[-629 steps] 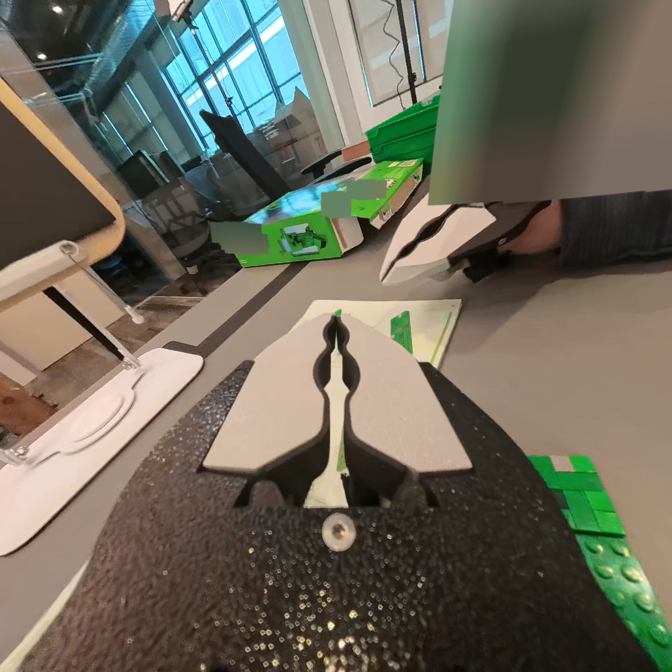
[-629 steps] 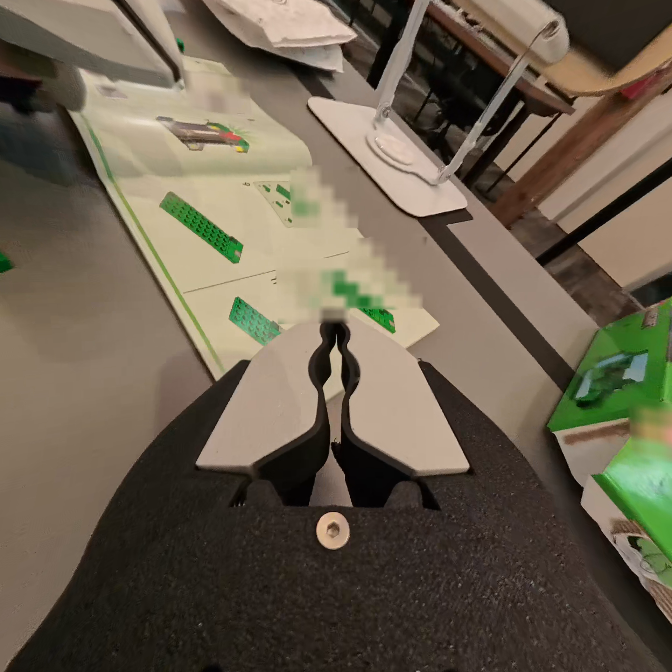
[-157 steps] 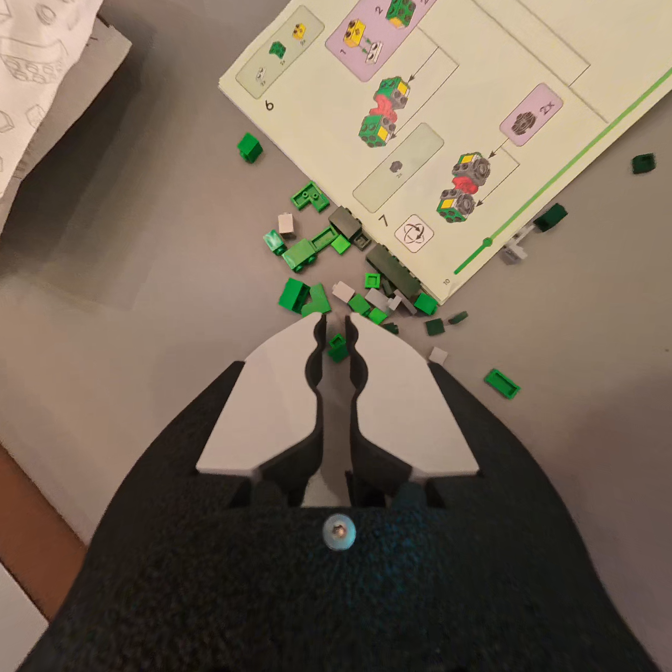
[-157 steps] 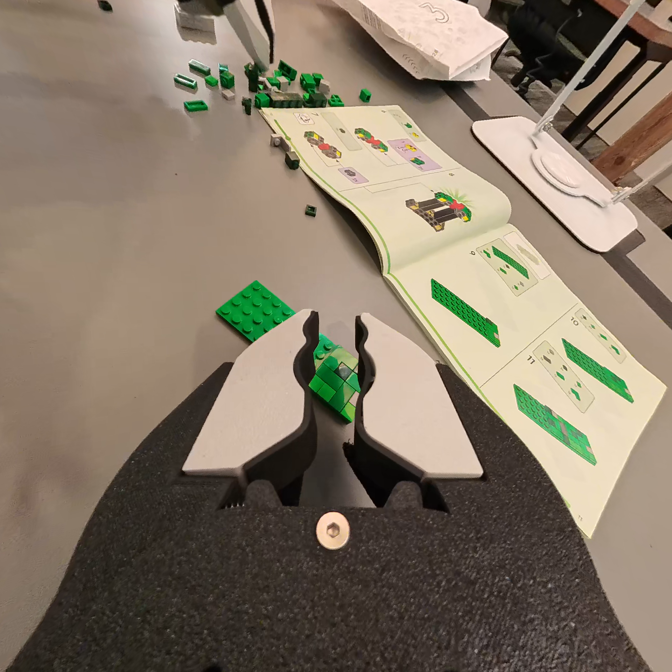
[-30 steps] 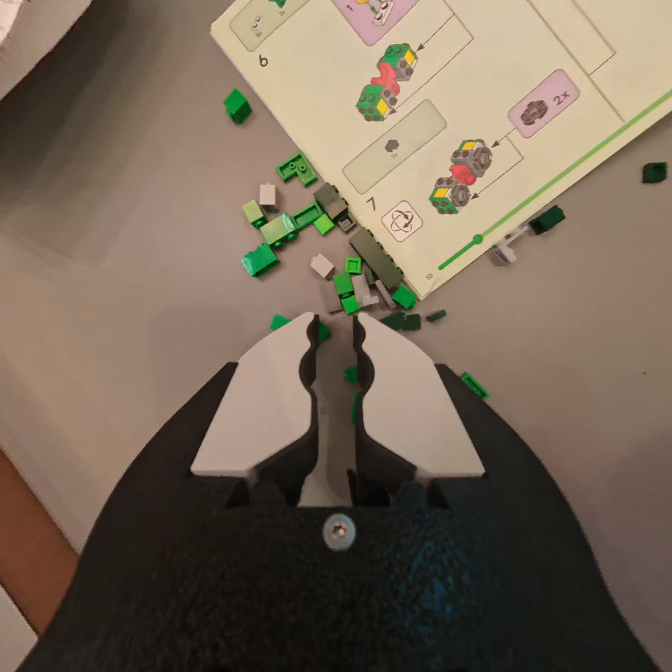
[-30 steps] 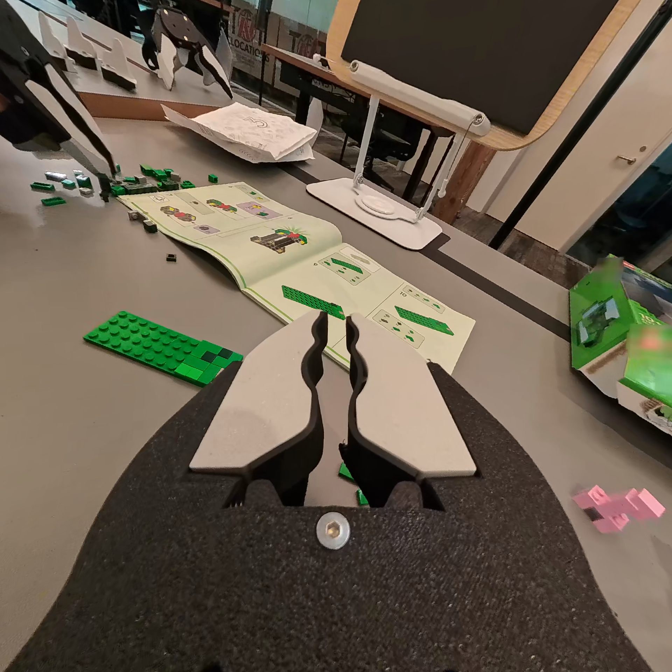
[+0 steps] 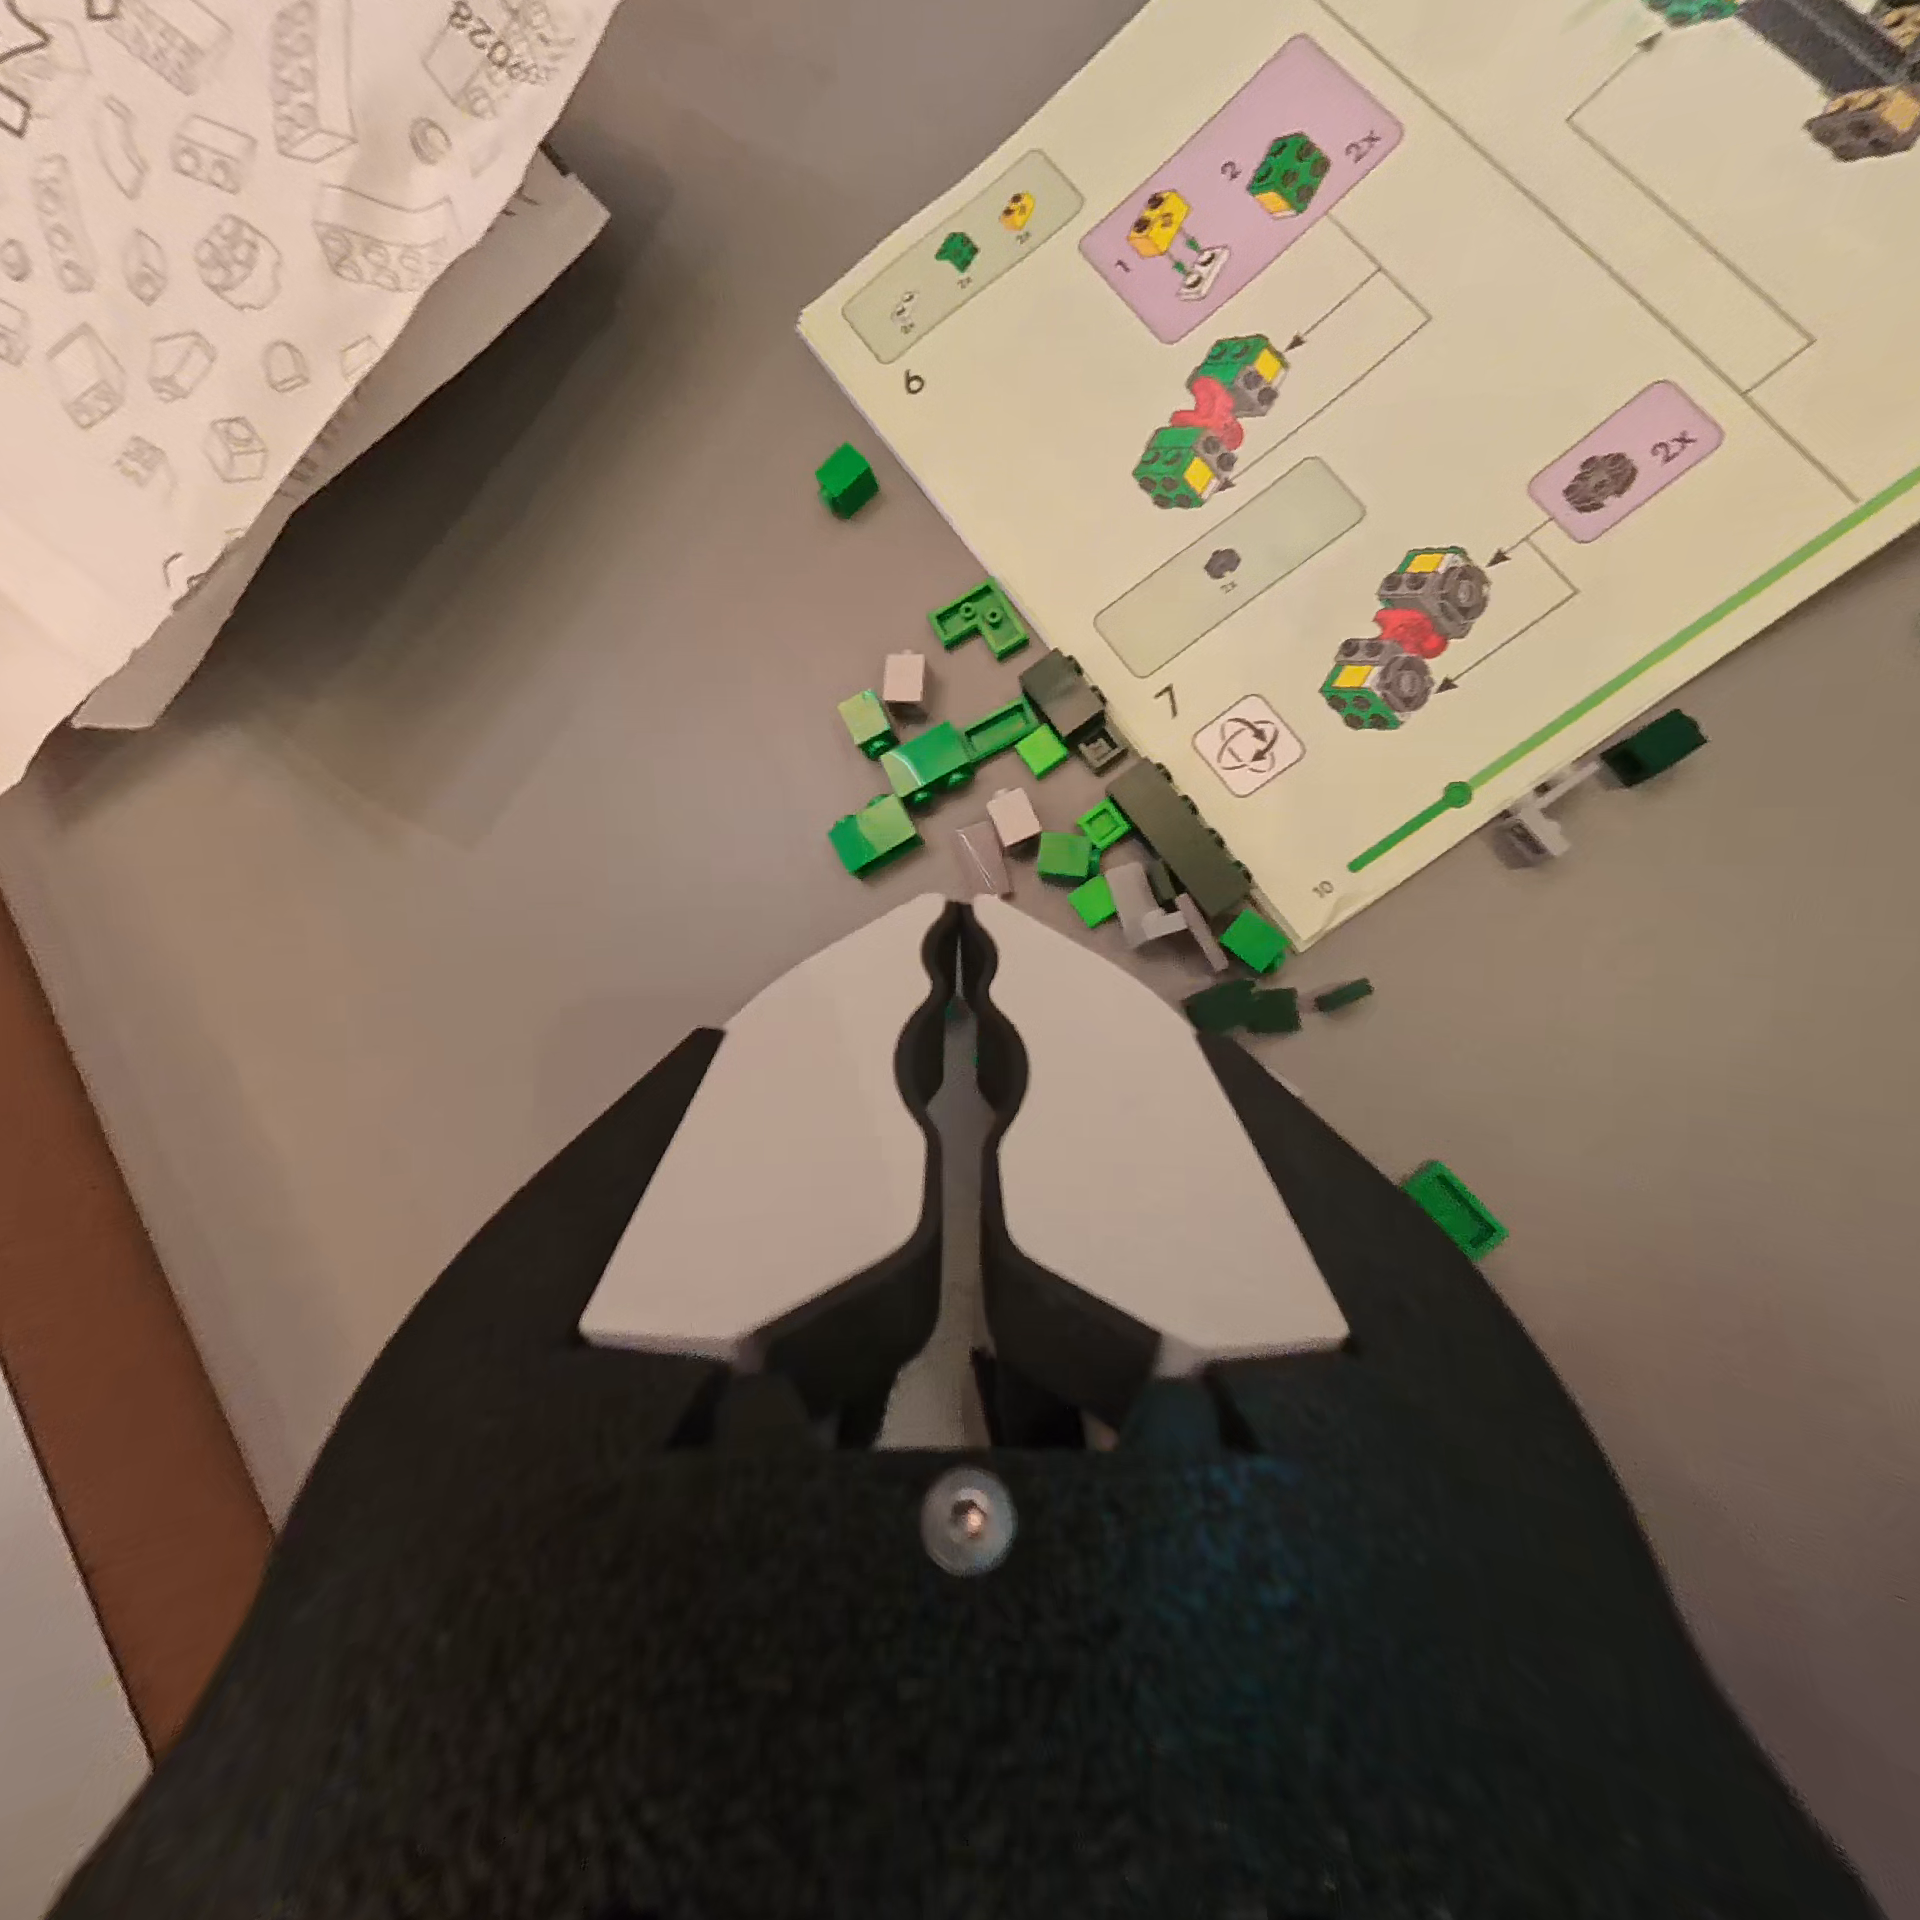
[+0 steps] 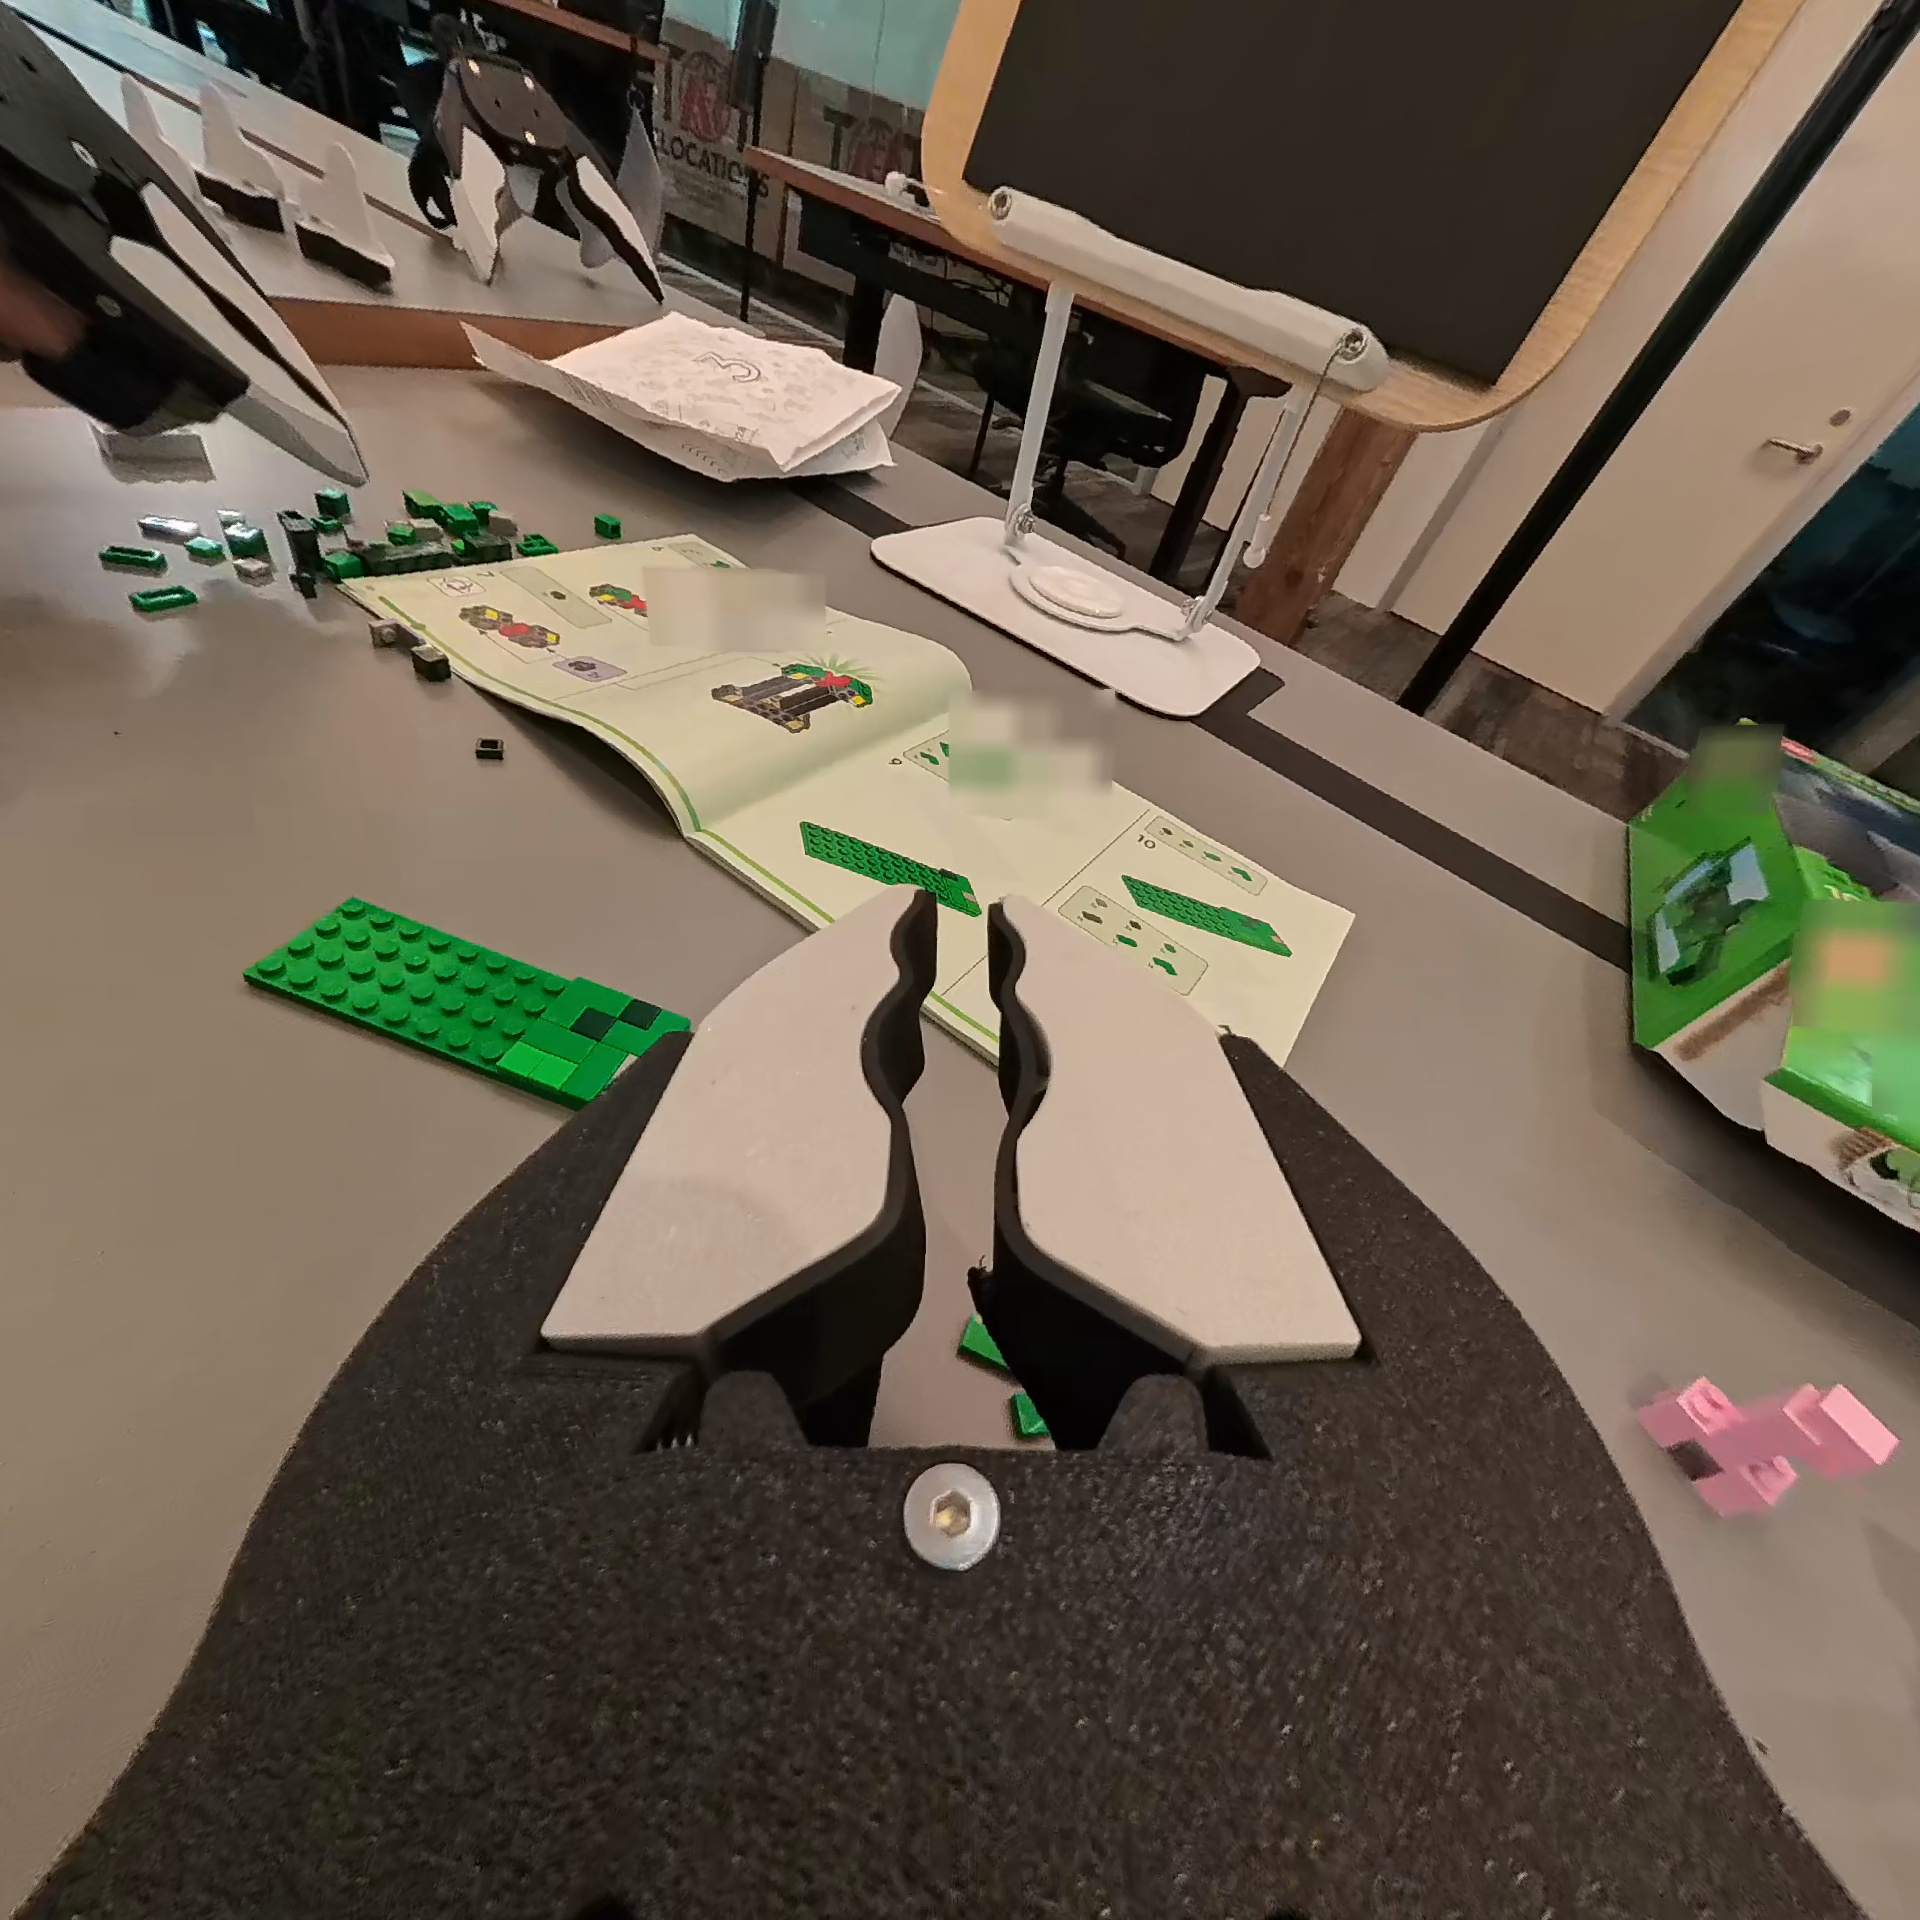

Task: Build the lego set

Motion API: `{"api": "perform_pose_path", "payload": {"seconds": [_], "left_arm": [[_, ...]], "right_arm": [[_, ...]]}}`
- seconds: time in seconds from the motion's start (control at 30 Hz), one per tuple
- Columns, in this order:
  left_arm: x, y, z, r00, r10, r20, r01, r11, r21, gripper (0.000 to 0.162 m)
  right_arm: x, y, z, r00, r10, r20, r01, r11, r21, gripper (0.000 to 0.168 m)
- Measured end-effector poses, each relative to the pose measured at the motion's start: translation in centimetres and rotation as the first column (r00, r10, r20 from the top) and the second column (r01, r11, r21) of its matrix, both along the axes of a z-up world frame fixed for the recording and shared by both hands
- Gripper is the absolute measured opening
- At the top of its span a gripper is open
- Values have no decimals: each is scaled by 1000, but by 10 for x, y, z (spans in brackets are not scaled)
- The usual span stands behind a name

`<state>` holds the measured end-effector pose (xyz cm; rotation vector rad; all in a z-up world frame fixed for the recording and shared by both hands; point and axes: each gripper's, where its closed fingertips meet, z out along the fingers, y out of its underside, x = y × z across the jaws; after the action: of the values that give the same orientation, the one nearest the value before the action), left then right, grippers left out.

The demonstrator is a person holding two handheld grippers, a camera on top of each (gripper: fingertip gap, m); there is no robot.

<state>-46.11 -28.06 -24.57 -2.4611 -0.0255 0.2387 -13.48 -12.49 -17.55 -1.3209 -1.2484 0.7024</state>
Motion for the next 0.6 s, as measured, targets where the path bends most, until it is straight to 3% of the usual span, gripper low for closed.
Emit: {"api": "perform_pose_path", "payload": {"seconds": [0.37, 0.5, 0.6], "left_arm": [[2, 8, -14, 998, 17, 58, -17, 1000, -11, 18], [0, 12, -15, 997, 32, 71, -32, 999, -1, 17], [-1, 13, -16, 997, 37, 70, -36, 999, -6, 7]], "right_arm": [[-1, -1, -2, 1000, 4, 14, -4, 1000, 8, 9], [-1, -1, -2, 1000, 5, 14, -6, 1000, 9, 9], [-1, -1, -2, 1000, 3, 17, -3, 1000, 14, 9]]}}
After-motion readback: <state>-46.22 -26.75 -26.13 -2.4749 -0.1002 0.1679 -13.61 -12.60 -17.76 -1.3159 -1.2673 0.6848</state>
